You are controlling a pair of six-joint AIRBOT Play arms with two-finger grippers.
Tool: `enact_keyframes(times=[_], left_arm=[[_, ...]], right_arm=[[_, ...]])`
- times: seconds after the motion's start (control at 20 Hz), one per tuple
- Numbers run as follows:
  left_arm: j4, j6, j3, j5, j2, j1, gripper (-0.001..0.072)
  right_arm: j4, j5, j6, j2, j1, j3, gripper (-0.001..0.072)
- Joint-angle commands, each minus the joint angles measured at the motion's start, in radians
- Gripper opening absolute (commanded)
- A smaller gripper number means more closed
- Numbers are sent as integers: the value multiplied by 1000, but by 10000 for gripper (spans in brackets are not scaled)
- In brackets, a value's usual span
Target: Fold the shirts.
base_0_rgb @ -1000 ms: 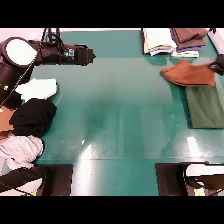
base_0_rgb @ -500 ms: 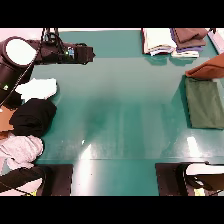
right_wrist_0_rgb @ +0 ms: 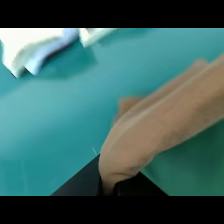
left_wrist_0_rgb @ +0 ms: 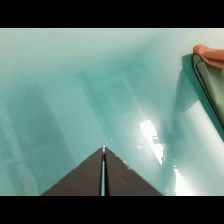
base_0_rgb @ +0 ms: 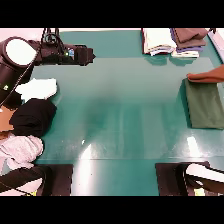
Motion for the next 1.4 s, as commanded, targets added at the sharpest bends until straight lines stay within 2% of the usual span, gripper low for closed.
enact_keyframes(times=[0.0, 0.1, 0.15, 0.25, 0.3, 0.5, 0.65, 0.9, 1.15, 1.2, 1.3, 1.35], left_arm=[[2, 1, 0, -11, -1, 0, 23], [2, 9, 0, -11, -1, 0, 23], [2, 8, 0, -11, -1, 0, 23], [2, 9, 0, -11, -1, 0, 23], [2, 9, 0, -11, -1, 0, 24], [2, 8, 0, -13, -1, 0, 23], [1, 8, 0, -37, -1, 0, 24], [3, 8, 0, -39, -1, 0, 24], [2, 7, 0, -19, -1, 0, 24], [2, 7, 0, -16, -1, 0, 24], [1, 7, 0, -16, -1, 0, 24], [1, 7, 0, -17, -1, 0, 24]], right_arm=[[-63, 60, 3, 114, -64, -206, 19], [-137, 96, 18, 169, -110, -321, 25], [-182, 116, 29, 192, -137, -378, 101], [-264, 120, 45, 225, -192, -473, 425], [-280, 120, 47, 233, -218, -501, 492], [-268, 158, 47, 235, -245, -436, 491], [-223, 175, 49, 237, -146, -310, 491], [-225, 201, 72, 237, 197, -145, 491], [-235, 151, 68, 237, 568, -124, 483], [-235, 141, 68, 237, 628, -124, 463], [-235, 121, 63, 237, 724, -124, 346], [-235, 119, 45, 237, 759, -124, 222]])
